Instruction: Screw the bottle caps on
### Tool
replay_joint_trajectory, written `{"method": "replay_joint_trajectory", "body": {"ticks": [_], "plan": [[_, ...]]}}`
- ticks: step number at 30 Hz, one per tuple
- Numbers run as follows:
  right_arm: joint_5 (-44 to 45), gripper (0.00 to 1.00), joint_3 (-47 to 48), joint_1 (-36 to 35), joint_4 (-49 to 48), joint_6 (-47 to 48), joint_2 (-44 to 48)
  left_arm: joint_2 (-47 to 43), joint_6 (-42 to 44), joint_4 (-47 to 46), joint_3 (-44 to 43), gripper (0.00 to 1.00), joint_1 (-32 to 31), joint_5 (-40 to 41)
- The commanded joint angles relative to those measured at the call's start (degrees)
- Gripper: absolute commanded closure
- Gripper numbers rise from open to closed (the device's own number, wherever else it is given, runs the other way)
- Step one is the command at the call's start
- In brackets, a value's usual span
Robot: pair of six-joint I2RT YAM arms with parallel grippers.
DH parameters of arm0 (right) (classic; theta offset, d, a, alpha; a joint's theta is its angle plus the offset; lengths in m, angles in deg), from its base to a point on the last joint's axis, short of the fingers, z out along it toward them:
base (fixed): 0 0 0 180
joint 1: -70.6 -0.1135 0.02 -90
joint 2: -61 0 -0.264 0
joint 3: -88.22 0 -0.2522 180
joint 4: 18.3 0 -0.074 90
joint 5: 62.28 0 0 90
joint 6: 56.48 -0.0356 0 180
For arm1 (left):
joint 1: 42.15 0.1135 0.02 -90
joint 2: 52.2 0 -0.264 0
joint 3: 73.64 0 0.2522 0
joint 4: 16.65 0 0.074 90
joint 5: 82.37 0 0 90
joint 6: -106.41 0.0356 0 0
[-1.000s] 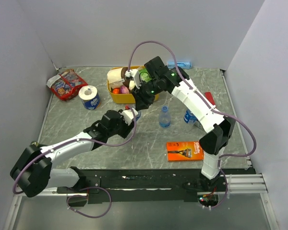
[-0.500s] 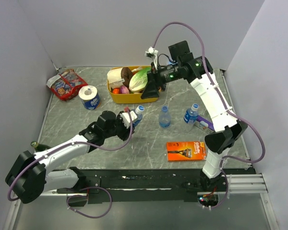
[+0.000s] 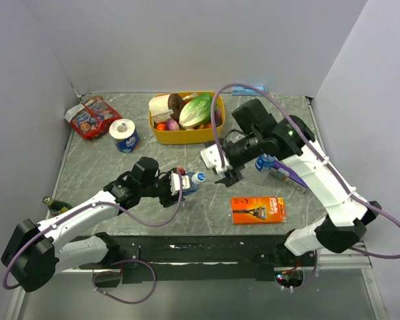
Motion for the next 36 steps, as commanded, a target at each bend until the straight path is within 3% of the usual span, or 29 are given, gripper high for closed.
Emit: {"method": "replay_joint_trajectory", "body": {"ticks": [1, 19, 22, 26, 29, 36], "plan": [[5.9, 0.25, -4.0, -2.4, 1.0, 15.2, 2.4, -0.1, 3.5, 0.7, -3.3, 0.99, 0.2, -3.8], [5.7, 0.32, -4.6, -7.2, -5.8, 10.6, 0.0, 0.8, 3.5, -0.3, -5.5, 0.99, 0.0, -4.4], [5.4, 0.38, -4.7, -7.4, -5.5, 10.8, -0.4, 0.9, 3.3, -0.6, -5.6, 0.99, -0.1, -4.4], [5.4, 0.54, -3.4, -7.6, -4.6, 10.0, -1.6, 0.9, 3.2, -0.9, -5.5, 0.99, -0.1, -3.8], [5.7, 0.64, -2.3, -7.4, -6.3, 4.1, -2.9, 0.8, -0.1, -4.2, -5.1, 0.99, 0.0, 0.2], [9.4, 0.81, 1.3, -4.2, -14.1, -27.6, -9.5, 0.9, -12.5, -17.2, -3.8, 0.99, -0.7, 22.7]]}}
